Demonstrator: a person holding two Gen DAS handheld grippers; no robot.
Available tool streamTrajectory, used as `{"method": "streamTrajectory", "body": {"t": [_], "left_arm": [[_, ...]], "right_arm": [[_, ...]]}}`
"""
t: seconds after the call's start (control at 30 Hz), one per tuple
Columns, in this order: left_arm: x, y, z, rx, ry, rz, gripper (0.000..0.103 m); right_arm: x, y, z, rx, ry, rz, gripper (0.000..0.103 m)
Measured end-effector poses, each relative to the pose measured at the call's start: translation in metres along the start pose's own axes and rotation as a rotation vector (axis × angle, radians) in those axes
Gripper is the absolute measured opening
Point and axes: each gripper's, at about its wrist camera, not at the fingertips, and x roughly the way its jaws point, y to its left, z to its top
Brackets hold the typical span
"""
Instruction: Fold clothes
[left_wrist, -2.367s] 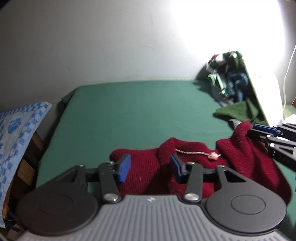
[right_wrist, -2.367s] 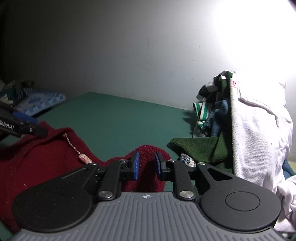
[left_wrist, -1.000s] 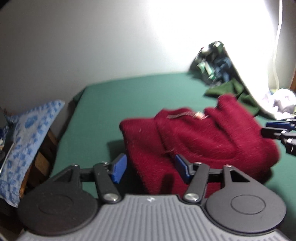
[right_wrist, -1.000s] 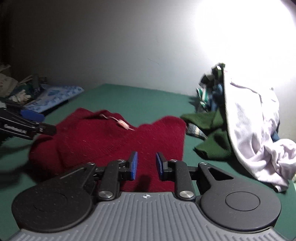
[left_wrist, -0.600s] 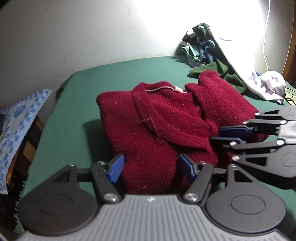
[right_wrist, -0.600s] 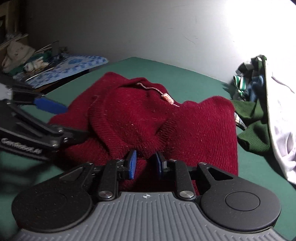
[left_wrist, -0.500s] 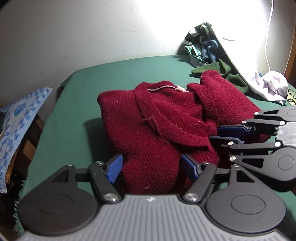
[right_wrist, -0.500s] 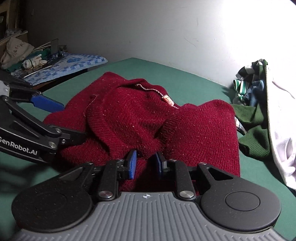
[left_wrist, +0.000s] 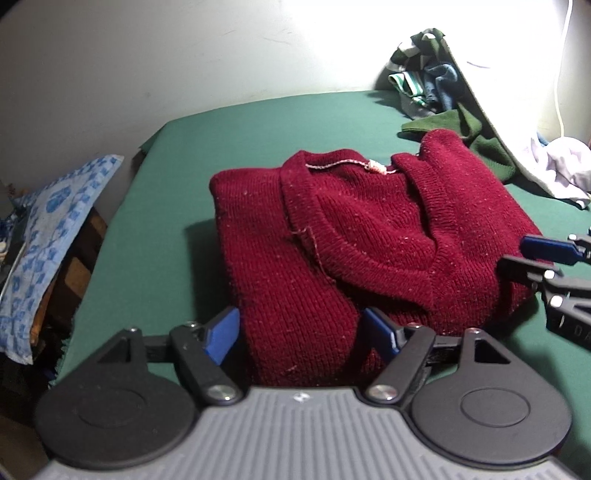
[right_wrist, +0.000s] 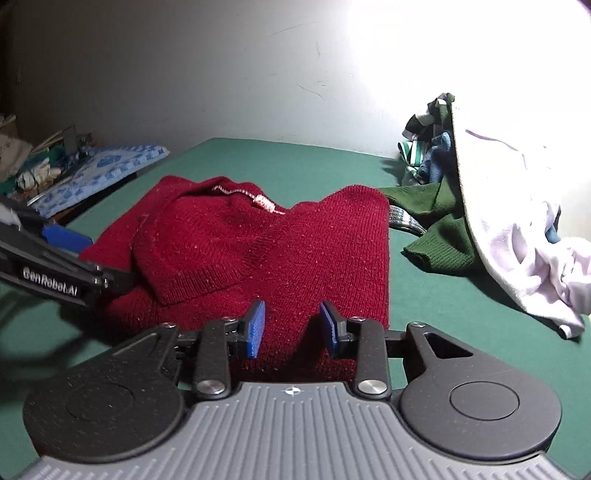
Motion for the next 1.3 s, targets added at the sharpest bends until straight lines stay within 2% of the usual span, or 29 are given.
{"method": "streamTrajectory", "body": {"t": [0.33, 0.57, 0.83, 1.07, 1.23, 1.3], "left_arm": [[-0.004, -0.013, -0.003, -0.02, 0.033, 0.095, 0.092], [-0.004, -0.015, -0.007, -0.077, 0.082, 0.091, 0.098], [0.003, -0.023, -0.016, -0.069, 0.114, 0.133, 0.099], [0.011, -0.016, -0.021, -0.071, 0.133, 0.095, 0.099], [0.013, 0.004, -0.024, -0.081, 0.122, -0.032, 0.099], [0.013, 0.012, -0.025, -0.071, 0.118, -0.057, 0.1]], "right_arm": [[0.01, 0.0, -0.009, -0.061, 0.002, -0.003, 0.036], [0.009, -0.009, -0.011, -0.05, -0.005, 0.052, 0.036], [0.009, -0.015, -0.014, -0.043, -0.016, 0.089, 0.036], [0.01, -0.019, -0.017, -0.036, -0.028, 0.111, 0.036], [0.011, -0.015, -0.014, -0.033, -0.014, 0.092, 0.037], [0.01, -0.014, -0.011, -0.023, 0.0, 0.085, 0.037]]}}
